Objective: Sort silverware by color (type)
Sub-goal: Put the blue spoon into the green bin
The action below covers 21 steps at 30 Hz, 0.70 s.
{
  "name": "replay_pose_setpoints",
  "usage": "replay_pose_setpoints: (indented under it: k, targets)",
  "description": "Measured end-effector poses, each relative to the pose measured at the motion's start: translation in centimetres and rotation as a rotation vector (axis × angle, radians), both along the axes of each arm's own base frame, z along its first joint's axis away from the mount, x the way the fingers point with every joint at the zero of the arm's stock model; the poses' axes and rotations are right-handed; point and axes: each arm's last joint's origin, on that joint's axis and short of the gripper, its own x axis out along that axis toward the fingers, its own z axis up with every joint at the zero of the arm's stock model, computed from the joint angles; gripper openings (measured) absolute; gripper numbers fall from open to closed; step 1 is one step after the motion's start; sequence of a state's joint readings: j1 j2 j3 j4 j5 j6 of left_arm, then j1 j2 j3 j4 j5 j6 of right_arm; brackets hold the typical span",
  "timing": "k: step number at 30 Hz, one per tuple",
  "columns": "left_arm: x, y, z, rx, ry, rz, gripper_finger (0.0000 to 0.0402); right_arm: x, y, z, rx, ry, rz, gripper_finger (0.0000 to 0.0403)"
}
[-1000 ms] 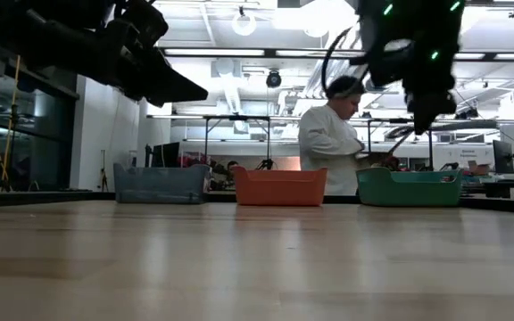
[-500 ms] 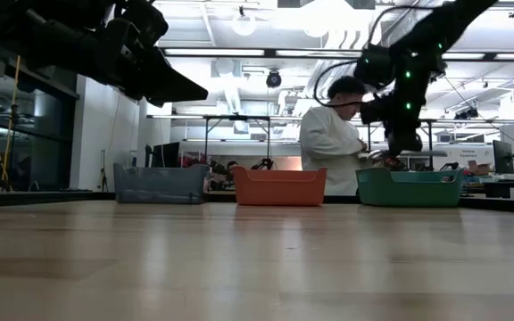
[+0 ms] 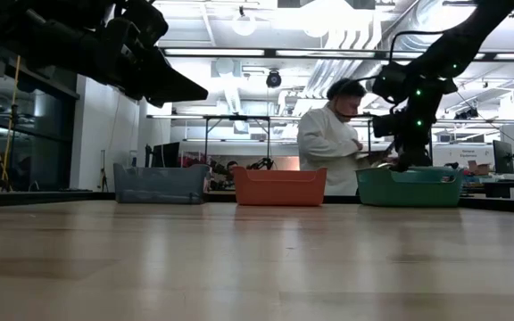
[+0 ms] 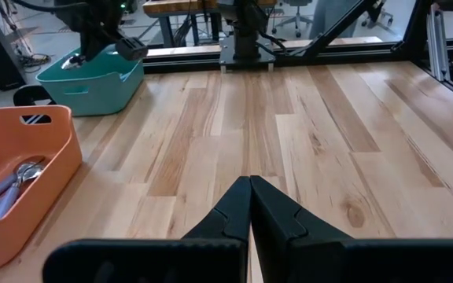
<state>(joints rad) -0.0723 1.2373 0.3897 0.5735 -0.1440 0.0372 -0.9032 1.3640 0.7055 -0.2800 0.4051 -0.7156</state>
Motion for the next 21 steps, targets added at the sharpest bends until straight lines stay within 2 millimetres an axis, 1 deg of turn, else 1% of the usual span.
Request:
replay_pose_setpoints:
  k: [4, 7, 15, 17, 21]
  targets:
    - [0.0, 0.0, 0.0, 0.0, 0.0, 0.0, 0.0001, -0.5, -0.5, -0.2, 0.047, -0.053, 0.016, 0.0]
    - [0.0, 0.0, 0.0, 0.001, 0.0, 0.0, 0.0001, -0.7, -0.8, -0.8, 0.072, -0.051, 0.009, 0.0]
    - [0.0, 0.0, 0.0, 0.001, 0.0, 0.0, 0.0001, -0.5, -2.0, -2.5, 0.097, -0.06, -0.001, 0.0]
    - [0.0, 0.0, 0.0, 0.001, 0.0, 0.0, 0.0001, -0.6, -2.1, -2.9, 0.113, -0.043, -0.005, 0.0]
    - [0.0, 0.0, 0.0, 0.0, 0.0, 0.0, 0.0001, -0.2, -2.0, -3.1, 0.119, -0.038, 0.011, 0.0]
